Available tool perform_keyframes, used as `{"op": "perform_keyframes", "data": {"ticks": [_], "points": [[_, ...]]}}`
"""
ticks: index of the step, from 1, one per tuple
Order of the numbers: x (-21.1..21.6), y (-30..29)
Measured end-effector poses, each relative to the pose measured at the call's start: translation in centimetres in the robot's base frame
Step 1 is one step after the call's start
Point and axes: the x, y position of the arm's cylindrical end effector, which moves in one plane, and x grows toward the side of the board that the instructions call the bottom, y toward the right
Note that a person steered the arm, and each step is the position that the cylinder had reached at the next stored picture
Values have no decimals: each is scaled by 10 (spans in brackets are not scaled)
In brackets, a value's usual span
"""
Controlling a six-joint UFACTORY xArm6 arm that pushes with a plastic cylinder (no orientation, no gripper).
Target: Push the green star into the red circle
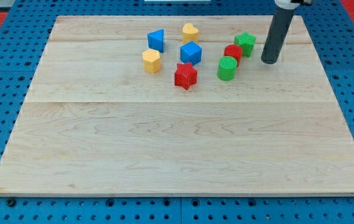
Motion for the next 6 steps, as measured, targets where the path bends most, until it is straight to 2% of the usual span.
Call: {"op": "perform_keyframes", "data": {"ticks": [3, 4, 6], "points": [[-2, 8], [-48, 22], [-58, -32]]}}
